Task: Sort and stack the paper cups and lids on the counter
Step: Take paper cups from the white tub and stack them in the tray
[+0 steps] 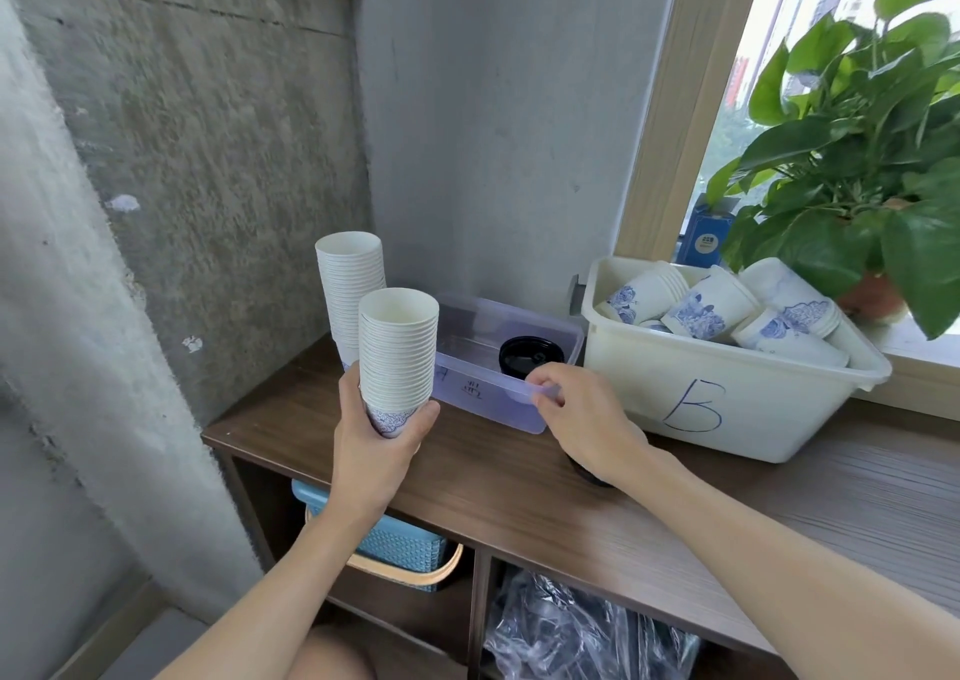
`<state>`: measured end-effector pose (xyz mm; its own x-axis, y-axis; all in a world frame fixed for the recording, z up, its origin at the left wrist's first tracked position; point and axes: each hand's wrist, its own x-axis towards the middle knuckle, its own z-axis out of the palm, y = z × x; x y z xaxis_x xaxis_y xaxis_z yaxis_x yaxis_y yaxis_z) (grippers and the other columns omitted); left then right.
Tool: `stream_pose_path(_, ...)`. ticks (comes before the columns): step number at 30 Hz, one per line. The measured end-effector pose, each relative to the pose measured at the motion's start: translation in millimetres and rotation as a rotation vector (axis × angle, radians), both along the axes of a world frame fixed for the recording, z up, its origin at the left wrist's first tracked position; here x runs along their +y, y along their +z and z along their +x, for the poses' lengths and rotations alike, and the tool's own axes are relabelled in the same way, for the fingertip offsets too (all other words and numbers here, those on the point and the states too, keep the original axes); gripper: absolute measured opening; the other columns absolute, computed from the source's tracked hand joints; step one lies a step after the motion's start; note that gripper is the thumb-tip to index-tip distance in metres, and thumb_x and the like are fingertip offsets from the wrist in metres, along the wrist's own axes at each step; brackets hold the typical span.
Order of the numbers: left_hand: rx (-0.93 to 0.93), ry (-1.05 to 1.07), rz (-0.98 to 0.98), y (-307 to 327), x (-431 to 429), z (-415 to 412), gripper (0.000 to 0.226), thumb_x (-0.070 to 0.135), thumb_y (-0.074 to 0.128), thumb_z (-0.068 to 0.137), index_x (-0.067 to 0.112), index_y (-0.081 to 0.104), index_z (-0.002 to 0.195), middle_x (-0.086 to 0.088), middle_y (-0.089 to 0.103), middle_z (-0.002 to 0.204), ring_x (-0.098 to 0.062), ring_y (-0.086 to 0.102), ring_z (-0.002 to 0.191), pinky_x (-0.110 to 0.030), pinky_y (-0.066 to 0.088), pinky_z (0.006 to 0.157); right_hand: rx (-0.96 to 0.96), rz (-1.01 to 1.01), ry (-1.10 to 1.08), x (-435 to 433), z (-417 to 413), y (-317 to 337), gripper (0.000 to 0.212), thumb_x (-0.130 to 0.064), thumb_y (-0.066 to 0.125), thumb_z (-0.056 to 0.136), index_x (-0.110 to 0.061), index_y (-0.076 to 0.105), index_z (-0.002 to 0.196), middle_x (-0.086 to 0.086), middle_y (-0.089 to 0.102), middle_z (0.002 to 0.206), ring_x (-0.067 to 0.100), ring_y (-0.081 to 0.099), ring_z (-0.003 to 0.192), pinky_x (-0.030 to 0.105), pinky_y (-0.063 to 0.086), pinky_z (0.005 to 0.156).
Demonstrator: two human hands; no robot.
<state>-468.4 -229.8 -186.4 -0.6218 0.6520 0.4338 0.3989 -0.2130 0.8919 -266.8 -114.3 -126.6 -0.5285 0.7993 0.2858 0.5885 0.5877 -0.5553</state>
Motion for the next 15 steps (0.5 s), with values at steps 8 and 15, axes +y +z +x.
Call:
stream_pose_path(8, -0.002, -0.024, 0.0, 3, -3, 5, 0.071, 0.058, 0.078, 0.067, 0.073, 0.031, 0.117, 0.037, 0.061, 0.108, 0.01, 0.063, 0.097, -0.006, 0.051, 0.067, -0.058, 0.048, 0.094, -8, 11, 10, 0.009, -0.022, 0.058, 0.091, -0.027, 0.065, 0.092, -0.017, 0.061, 0.081, -0.002, 0.055, 0.073, 0.021, 0.044, 0.064)
stream_pose_path(15, -0.006, -0.01, -0.027, 1, -2, 6, 0.072, 0.063, 0.076, 0.065, 0.072, 0.03, 0.119, 0.037, 0.06, 0.111, 0.009, 0.061, 0.102, -0.021, 0.051, 0.075, -0.051, 0.126, 0.134, 14, -9, 36, 0.029, -0.032, 0.066, 0.086, -0.016, 0.065, 0.111, -0.003, 0.062, 0.107, 0.015, 0.055, 0.097, 0.03, 0.044, 0.084)
